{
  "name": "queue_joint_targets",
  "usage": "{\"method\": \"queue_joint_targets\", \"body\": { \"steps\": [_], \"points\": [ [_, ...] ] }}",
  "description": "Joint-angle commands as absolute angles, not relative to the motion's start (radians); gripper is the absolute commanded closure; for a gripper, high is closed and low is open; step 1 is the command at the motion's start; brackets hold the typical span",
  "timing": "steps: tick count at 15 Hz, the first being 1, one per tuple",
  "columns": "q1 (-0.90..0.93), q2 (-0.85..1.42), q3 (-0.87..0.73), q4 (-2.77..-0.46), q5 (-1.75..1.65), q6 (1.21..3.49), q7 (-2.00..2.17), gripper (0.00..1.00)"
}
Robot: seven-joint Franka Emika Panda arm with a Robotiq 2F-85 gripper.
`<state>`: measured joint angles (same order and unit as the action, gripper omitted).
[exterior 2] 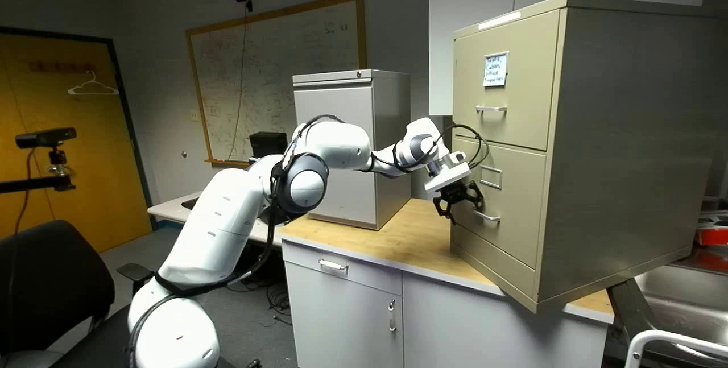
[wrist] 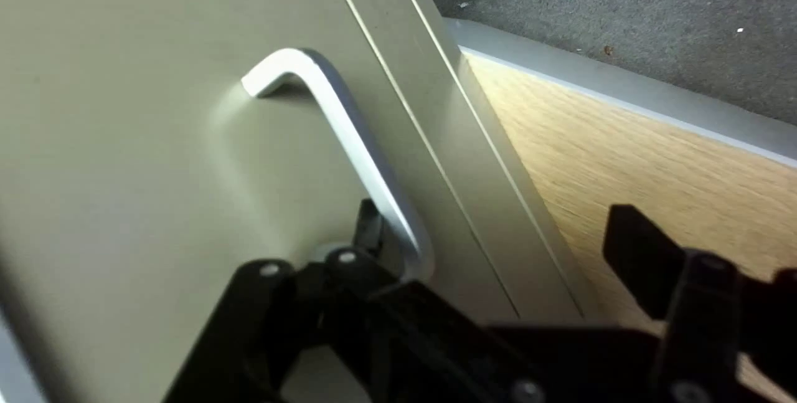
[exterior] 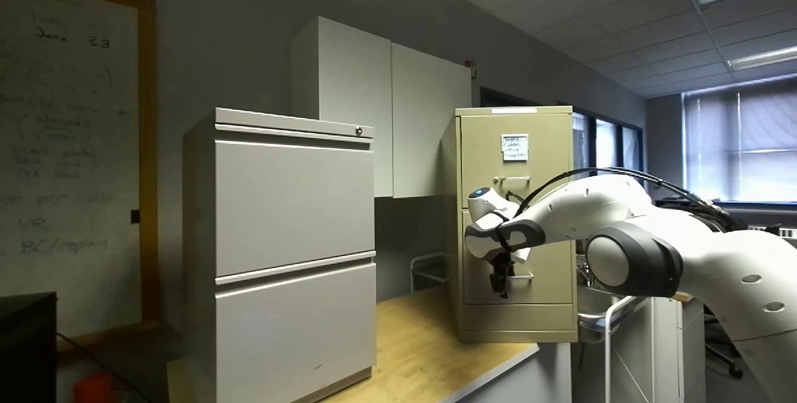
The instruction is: Open the bottom drawer of the cabinet to the right
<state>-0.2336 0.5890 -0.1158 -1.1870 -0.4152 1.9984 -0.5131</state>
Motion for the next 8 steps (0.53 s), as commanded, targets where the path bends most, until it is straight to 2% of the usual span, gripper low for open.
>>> {"method": "queue_joint_targets", "body": {
  "steps": [1,5,8],
  "points": [
    [-0.246,0.609,-0.112,-1.146,-0.381,1.997,-0.565,0.4],
    [-0.25,0.609,-0.112,-1.139,-0.38,2.011,-0.59,0.73],
    [-0.252,0.61,-0.112,-1.135,-0.38,2.024,-0.6,0.89]
  ]
}}
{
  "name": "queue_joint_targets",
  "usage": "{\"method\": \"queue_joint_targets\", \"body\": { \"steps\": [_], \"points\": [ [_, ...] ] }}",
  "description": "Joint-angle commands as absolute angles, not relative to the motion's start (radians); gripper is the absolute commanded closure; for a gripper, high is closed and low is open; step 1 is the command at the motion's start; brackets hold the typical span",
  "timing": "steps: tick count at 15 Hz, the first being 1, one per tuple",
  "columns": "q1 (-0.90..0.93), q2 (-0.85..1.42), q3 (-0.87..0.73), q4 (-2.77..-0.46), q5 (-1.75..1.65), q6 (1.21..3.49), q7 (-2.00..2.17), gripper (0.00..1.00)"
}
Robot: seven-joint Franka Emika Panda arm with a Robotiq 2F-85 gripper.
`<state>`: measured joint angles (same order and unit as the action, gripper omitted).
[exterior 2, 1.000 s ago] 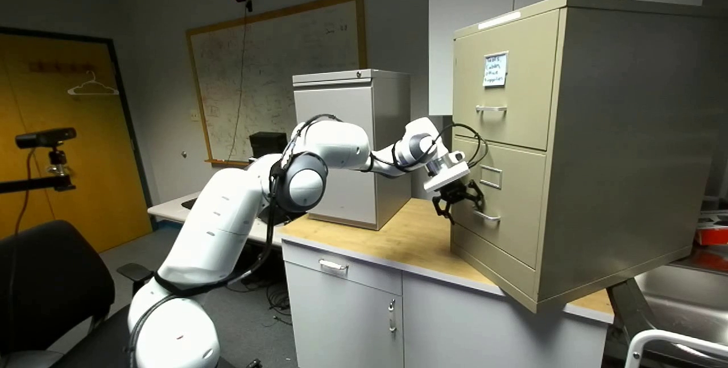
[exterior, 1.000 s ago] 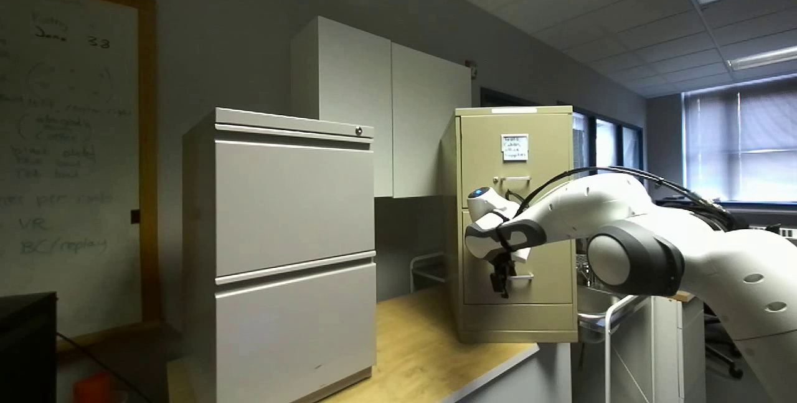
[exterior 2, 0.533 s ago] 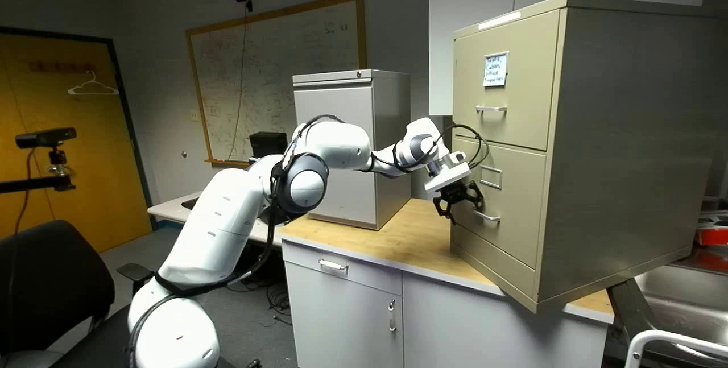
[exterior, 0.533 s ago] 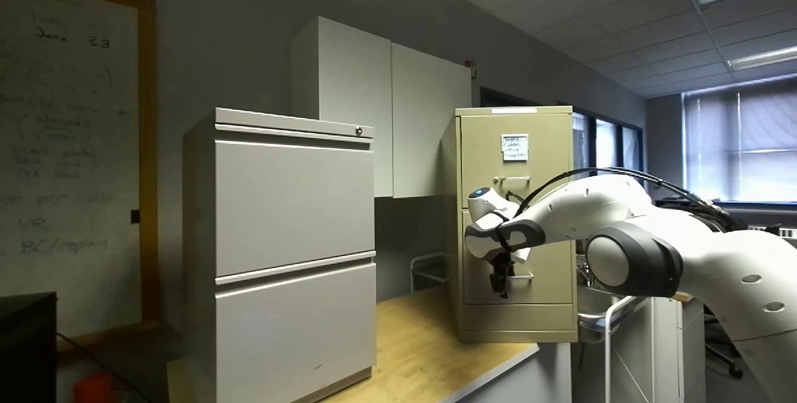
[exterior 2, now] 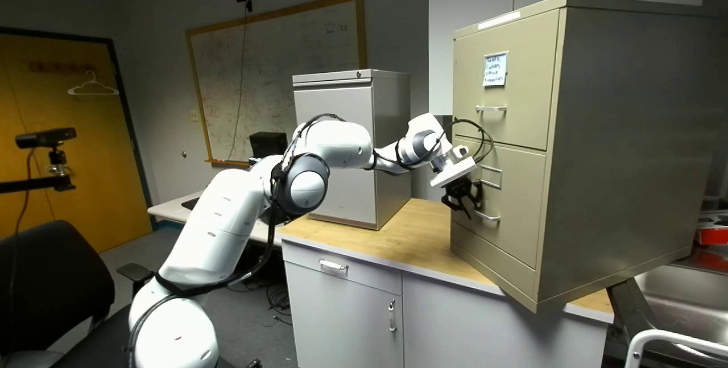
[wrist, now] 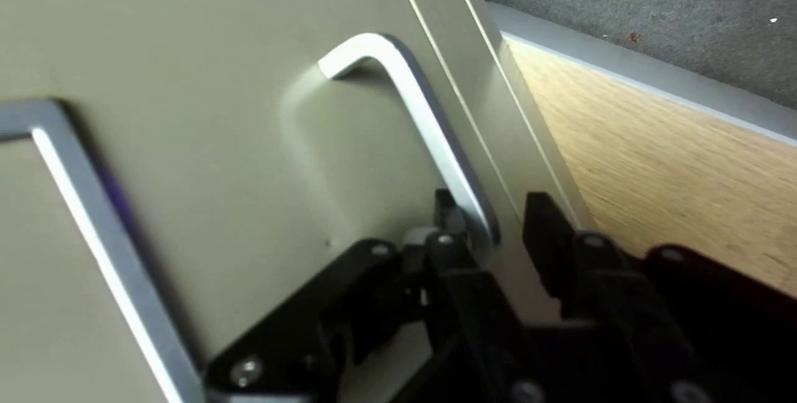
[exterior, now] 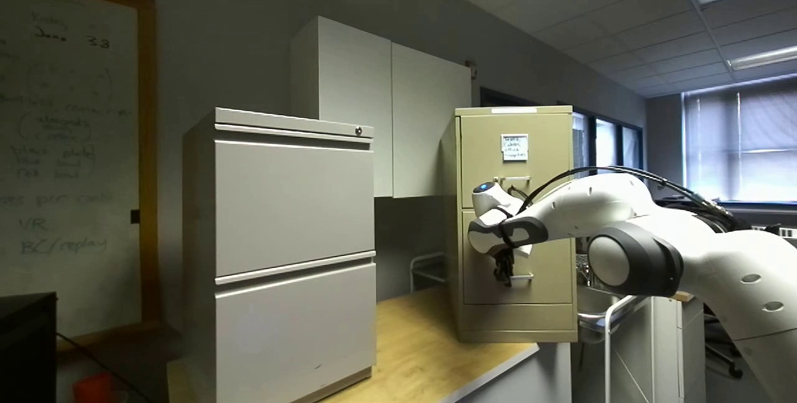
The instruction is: Open the bottom drawer of the cabinet to the right
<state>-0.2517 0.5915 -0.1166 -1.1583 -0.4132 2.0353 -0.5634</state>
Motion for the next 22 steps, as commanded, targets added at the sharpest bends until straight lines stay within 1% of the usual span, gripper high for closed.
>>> {"method": "queue_joint_targets", "body": {
  "steps": [1,3,5,7,16,22],
  "points": [
    [-0.25,0.607,-0.113,-1.14,-0.382,2.025,-0.598,0.87],
    [-0.246,0.603,-0.115,-1.147,-0.389,2.03,-0.596,0.89],
    [-0.243,0.595,-0.112,-1.16,-0.385,2.025,-0.596,0.87],
    [-0.244,0.58,-0.098,-1.192,-0.397,2.028,-0.587,0.89],
    [-0.199,0.471,-0.078,-1.41,-0.43,2.069,-0.571,0.91],
    [-0.183,0.438,-0.096,-1.487,-0.473,2.127,-0.59,0.91]
  ]
}}
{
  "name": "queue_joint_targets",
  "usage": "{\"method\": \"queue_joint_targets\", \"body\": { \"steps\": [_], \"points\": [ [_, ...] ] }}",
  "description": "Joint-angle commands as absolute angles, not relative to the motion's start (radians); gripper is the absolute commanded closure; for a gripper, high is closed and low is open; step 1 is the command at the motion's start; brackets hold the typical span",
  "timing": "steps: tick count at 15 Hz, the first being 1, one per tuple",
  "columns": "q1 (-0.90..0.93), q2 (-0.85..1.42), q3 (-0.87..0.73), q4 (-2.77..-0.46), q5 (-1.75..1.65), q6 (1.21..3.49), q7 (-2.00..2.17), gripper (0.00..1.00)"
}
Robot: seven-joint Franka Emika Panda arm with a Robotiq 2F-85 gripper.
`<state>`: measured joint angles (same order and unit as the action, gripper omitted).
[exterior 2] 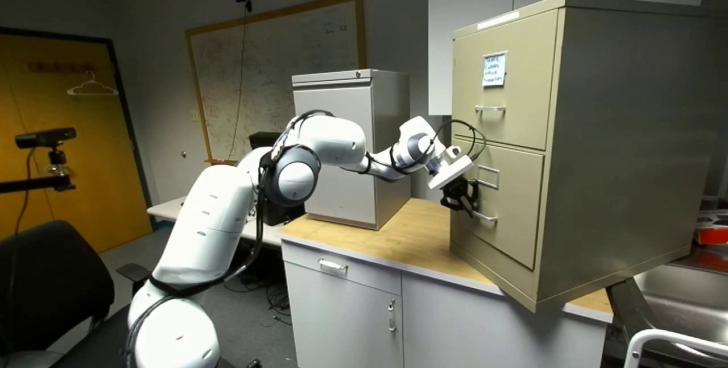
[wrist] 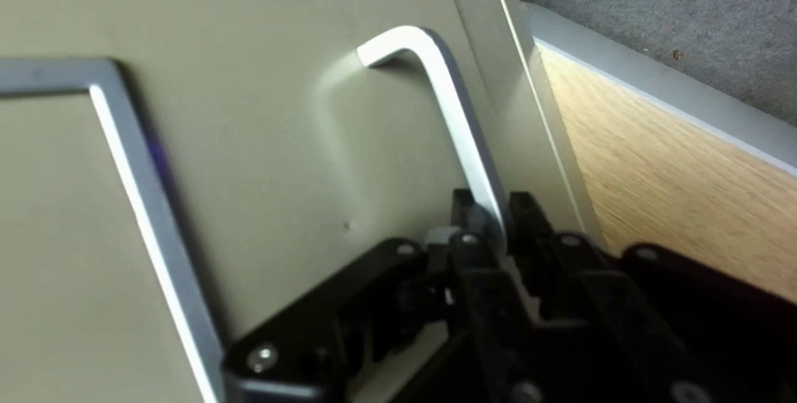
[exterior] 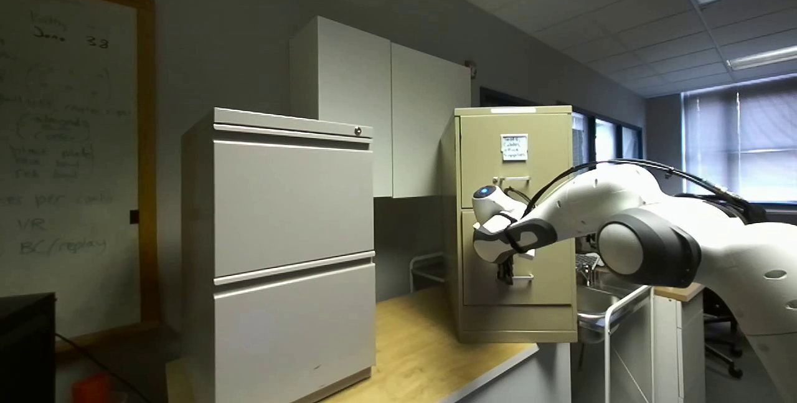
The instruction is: Open the bottom drawer of the cabinet to the right
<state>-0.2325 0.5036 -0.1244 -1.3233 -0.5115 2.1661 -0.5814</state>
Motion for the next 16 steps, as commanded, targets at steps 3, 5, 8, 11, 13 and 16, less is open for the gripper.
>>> {"method": "queue_joint_targets", "body": {
  "steps": [3,5,8,11,13,16],
  "points": [
    [-0.179,0.419,-0.097,-1.522,-0.49,2.146,-0.597,0.91],
    [-0.18,0.399,-0.096,-1.549,-0.497,2.158,-0.603,0.91],
    [-0.172,0.363,-0.099,-1.594,-0.514,2.154,-0.612,0.91],
    [-0.159,0.319,-0.103,-1.649,-0.549,2.137,-0.613,0.93],
    [-0.151,0.289,-0.101,-1.689,-0.571,2.124,-0.613,0.92],
    [-0.134,0.235,-0.096,-1.759,-0.605,2.098,-0.616,0.92]
  ]
}}
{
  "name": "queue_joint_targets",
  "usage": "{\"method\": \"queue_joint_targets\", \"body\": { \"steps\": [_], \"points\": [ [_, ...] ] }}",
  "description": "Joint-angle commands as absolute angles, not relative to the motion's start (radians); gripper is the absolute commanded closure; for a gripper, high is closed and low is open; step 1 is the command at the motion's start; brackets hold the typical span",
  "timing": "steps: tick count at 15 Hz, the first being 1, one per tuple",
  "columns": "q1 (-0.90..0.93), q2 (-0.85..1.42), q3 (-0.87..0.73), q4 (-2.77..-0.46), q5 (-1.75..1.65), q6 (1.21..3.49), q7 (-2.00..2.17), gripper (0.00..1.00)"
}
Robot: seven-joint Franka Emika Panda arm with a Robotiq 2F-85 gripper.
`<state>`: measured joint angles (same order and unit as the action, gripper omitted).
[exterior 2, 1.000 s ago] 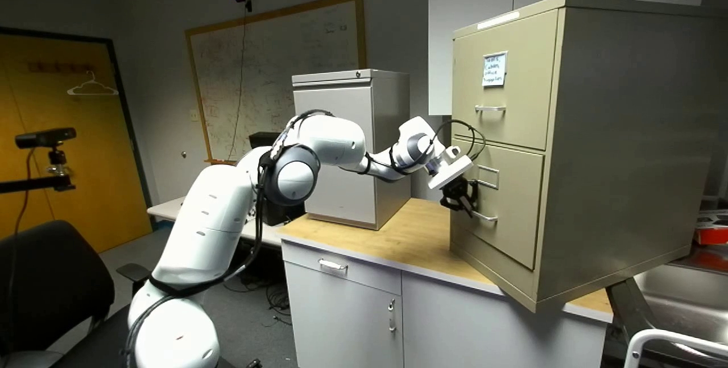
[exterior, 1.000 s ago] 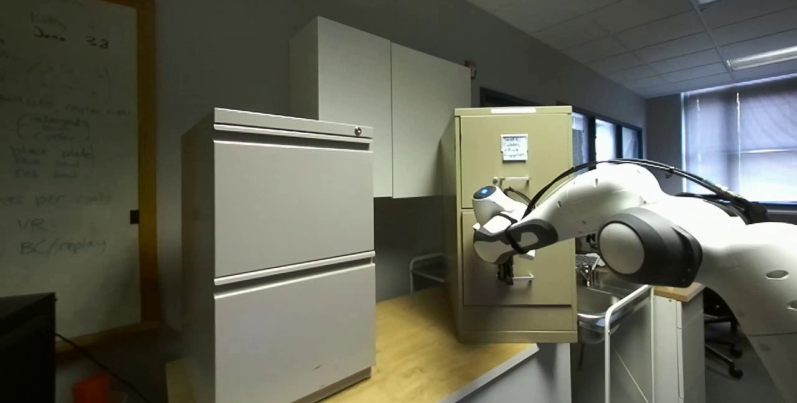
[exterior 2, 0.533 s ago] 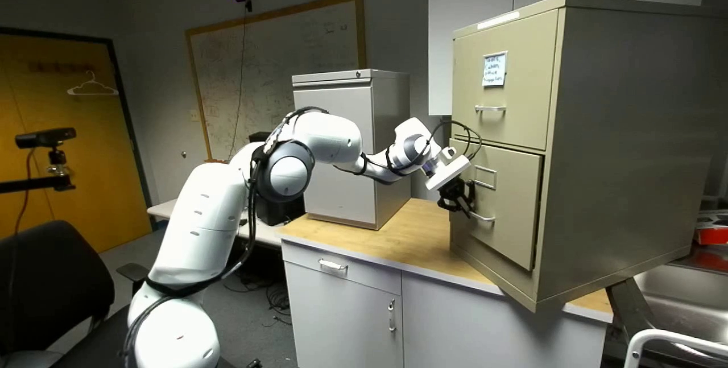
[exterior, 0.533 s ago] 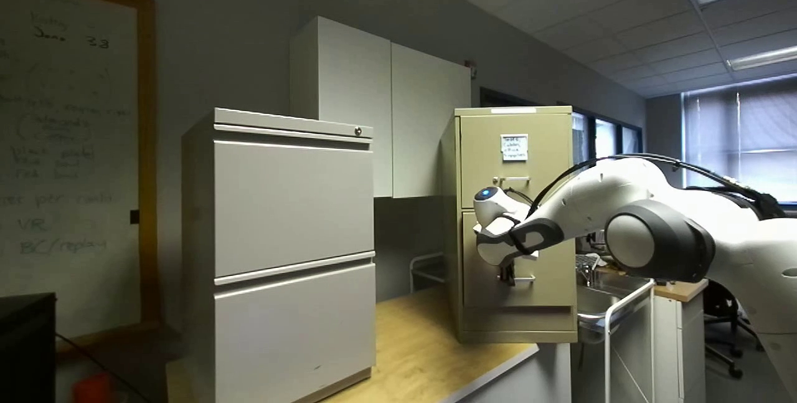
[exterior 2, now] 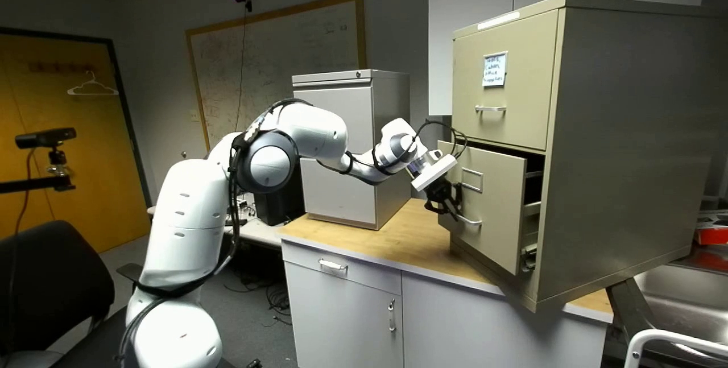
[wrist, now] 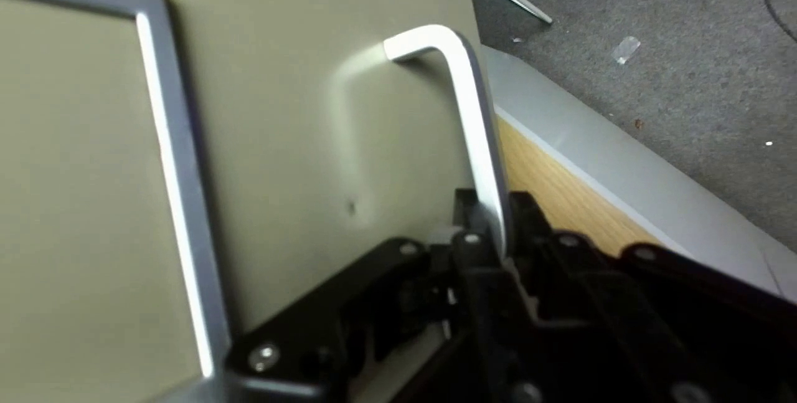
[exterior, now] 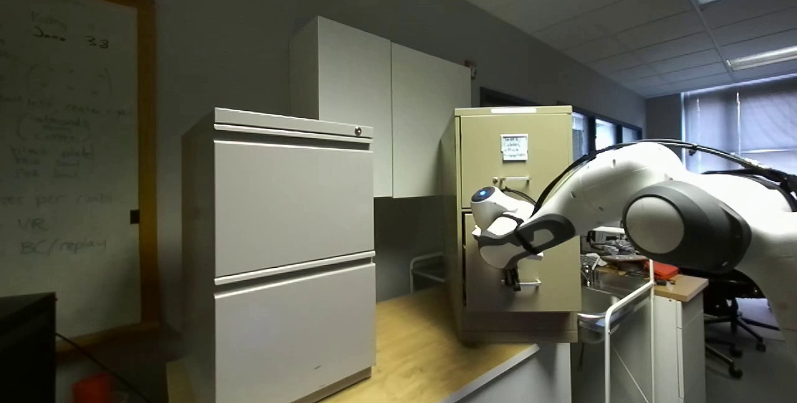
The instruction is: Open the bottom drawer of the cabinet to the right
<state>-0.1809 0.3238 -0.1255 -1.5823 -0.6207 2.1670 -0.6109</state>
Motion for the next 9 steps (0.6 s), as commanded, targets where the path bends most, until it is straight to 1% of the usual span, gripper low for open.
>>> {"method": "queue_joint_targets", "body": {
  "steps": [1,9],
  "points": [
    [-0.128,0.216,-0.093,-1.782,-0.613,2.083,-0.617,0.92],
    [-0.082,0.063,-0.066,-1.974,-0.653,1.995,-0.611,0.92]
  ]
}}
